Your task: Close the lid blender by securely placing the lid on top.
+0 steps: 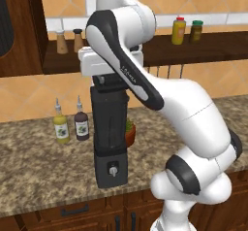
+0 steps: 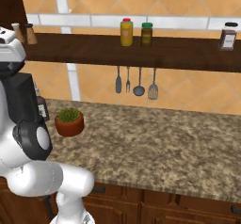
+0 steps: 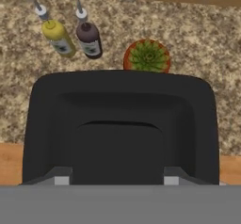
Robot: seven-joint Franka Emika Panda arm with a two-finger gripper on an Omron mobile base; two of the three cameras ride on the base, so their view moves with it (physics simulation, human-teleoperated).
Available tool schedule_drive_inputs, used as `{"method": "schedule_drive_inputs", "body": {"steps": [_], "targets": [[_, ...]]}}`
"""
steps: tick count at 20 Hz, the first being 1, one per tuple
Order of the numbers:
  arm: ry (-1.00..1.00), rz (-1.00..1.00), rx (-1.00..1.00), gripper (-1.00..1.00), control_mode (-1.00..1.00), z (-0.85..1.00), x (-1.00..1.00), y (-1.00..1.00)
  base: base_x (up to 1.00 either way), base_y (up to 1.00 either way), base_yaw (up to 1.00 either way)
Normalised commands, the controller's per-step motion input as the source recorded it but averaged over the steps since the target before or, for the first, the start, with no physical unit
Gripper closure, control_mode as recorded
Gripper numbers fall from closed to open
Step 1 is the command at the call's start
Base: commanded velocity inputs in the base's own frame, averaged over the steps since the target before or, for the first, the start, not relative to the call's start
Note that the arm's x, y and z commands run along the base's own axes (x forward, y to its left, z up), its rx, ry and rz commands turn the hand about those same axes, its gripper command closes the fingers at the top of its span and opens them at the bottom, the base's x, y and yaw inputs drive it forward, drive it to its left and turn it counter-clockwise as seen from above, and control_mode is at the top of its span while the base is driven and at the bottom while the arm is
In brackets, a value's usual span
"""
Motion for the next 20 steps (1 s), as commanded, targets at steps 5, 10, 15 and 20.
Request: {"method": "schedule_drive_inputs", "body": {"steps": [5, 10, 15, 20], "targets": [[0.05, 0.0, 0.0, 1.0, -1.0, -0.32, 0.19, 0.2, 0.0, 0.0, 0.0], [0.05, 0.0, 0.0, 1.0, -1.0, -0.36, 0.05, 0.0, 0.0, 0.0, 0.0], [0.01, 0.0, 0.0, 1.0, -1.0, -0.23, 0.0, 0.0, 0.0, 0.0, 0.0], [0.0, 0.0, 0.0, 1.0, -1.0, -0.09, 0.01, 0.0, 0.0, 0.0, 0.0]]}}
